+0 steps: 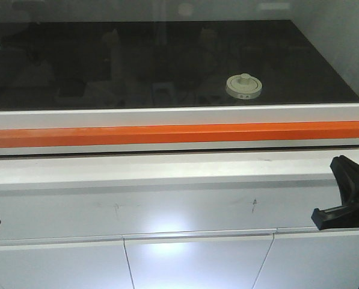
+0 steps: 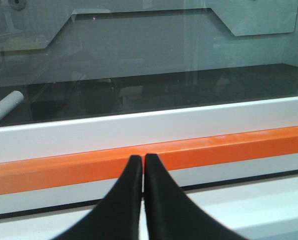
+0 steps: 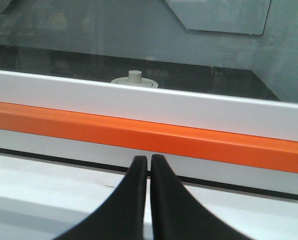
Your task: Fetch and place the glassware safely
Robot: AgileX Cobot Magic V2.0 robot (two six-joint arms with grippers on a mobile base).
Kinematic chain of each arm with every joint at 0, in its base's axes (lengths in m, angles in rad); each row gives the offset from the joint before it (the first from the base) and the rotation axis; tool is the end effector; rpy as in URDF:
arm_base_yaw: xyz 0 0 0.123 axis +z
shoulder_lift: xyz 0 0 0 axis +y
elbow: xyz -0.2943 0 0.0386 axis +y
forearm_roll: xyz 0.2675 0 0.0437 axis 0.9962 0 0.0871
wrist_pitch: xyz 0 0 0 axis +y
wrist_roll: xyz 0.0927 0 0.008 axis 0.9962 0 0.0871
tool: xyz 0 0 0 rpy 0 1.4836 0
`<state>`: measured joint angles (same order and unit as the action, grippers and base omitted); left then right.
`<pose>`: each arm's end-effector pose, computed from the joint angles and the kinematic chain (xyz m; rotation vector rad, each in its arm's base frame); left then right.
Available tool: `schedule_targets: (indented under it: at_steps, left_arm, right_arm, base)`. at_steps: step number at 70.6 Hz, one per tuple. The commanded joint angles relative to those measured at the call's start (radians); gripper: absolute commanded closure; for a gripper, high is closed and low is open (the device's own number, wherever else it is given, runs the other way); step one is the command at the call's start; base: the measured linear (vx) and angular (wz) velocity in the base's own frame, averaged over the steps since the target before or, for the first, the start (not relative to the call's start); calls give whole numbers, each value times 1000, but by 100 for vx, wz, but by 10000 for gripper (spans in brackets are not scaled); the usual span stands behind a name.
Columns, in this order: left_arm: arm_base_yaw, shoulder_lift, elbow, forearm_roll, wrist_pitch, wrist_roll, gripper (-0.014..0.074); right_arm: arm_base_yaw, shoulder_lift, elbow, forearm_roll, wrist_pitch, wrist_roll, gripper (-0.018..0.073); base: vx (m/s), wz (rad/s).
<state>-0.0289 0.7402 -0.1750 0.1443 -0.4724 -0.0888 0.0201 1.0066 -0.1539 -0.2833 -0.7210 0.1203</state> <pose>0.1506 -0.0104 0.2426 0.1055 1.5772 -0.0432 0.1750 0.0207 0.2136 -0.2356 1.6181 0.0943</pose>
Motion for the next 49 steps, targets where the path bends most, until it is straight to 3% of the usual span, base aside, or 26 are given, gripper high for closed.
schedule_targets:
  at_steps: [1,21,49]
  left_arm:
    - [-6,37,-24,-8,-130,0,603]
    - [-6,127,-24,-8,-232,0,603]
    - [-6,146,-24,-8,-279,0,603]
  right_arm:
    - [-5,85,-25,35,-199,-35,563]
    - [-5,383,-31,115,-484,-120,563]
    - [-5,536,-129,127,-489,-162,563]
  base:
    - [0,0]
    - [0,0]
    - [0,0]
